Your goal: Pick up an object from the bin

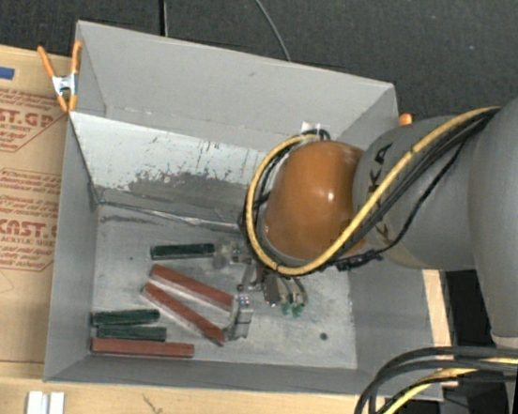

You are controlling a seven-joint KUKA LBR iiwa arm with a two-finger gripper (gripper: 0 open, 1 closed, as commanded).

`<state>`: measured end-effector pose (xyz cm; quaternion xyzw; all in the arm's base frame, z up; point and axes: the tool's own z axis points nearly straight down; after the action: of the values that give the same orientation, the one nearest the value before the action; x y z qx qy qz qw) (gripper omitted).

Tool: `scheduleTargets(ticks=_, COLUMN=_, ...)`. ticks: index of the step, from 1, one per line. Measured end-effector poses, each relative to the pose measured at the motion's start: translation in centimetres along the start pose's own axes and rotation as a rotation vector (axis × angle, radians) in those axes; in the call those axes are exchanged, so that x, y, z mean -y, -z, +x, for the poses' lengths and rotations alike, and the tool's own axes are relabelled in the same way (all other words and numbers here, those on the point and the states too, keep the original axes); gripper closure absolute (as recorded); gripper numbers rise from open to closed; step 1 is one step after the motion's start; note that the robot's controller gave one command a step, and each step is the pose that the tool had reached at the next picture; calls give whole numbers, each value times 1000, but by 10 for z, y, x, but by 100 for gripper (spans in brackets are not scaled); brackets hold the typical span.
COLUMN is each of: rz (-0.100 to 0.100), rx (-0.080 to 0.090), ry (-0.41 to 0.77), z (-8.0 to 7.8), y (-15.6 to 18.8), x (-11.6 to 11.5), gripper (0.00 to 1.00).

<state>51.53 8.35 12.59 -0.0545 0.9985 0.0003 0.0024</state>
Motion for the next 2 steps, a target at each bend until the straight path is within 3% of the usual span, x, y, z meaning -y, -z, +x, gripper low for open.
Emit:
scheduleTargets(ticks=1, rz=-2, rx=-3, ry=248, z=-9, y=-43, x=-16, gripper=100)
scheduleTargets(ticks=2, rz=-2, rx=-4, ry=248, z=-9, y=-44, x=-16, gripper=0)
